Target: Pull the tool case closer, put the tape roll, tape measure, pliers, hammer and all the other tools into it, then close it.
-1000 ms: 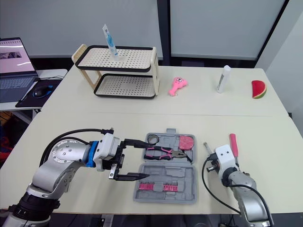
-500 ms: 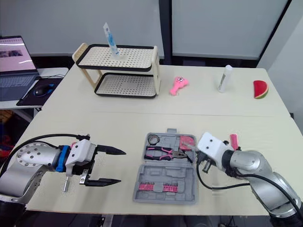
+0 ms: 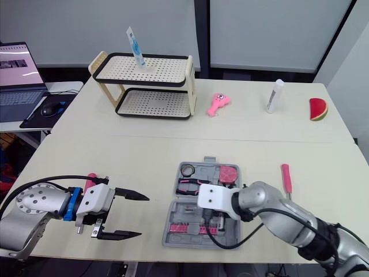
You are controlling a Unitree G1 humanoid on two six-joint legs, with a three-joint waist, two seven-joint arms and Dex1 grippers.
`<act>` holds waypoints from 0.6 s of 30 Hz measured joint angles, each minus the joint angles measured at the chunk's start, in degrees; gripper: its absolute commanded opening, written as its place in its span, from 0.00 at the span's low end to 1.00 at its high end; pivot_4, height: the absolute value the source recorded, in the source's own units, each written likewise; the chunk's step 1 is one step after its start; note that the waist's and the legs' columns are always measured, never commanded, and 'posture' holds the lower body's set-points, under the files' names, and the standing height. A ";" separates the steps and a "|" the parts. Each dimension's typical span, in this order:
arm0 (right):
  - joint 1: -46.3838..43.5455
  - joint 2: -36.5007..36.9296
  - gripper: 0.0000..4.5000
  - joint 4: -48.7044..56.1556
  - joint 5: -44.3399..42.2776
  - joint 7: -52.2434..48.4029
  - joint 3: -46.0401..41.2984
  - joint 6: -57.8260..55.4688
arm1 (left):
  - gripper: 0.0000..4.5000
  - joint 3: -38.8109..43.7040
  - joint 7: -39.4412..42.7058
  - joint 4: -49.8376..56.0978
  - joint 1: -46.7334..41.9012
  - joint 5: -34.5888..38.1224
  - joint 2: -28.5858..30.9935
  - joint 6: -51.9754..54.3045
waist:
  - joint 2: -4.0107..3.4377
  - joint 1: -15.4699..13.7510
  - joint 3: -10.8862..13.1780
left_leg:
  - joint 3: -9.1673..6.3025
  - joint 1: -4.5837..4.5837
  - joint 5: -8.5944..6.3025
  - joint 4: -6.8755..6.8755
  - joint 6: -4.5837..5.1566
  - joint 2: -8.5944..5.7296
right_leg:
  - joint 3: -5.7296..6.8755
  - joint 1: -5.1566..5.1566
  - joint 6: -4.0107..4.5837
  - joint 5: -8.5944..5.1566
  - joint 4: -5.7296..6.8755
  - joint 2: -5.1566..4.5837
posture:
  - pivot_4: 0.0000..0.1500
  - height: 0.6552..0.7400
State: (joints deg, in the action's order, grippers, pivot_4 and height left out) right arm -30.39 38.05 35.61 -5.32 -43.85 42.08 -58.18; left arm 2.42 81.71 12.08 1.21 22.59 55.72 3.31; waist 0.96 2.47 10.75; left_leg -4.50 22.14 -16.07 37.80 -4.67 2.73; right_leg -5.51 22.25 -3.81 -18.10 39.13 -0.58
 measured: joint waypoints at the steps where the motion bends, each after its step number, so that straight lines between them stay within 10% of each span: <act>1: -0.34 -0.79 0.06 -0.93 0.19 0.20 0.37 0.03 | 1.00 0.00 -0.02 0.12 0.02 0.00 0.00 0.01 | 0.00 -0.01 0.00 | 0.00 0.00 0.00 0.00 0.00 0.00 | 0.01 -0.01 0.00 0.00 0.00 -0.01 | 1.00 0.94; 18: -0.94 -5.60 0.06 -9.11 4.01 0.52 3.14 2.71 | 1.00 0.00 -1.22 0.91 0.02 0.00 -0.03 0.20 | 0.00 0.15 0.00 | -0.03 0.02 0.00 0.03 0.00 -0.01 | 0.06 0.00 0.00 0.00 0.09 -0.01 | 1.00 0.94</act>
State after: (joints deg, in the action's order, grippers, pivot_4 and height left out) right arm -31.33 32.45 26.50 -1.31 -43.33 45.22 -55.48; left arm 2.41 80.49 13.00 1.23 22.60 55.69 3.51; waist 0.96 2.62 10.74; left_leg -4.53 22.16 -16.08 37.83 -4.67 2.72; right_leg -5.45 22.25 -3.81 -18.09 39.22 -0.59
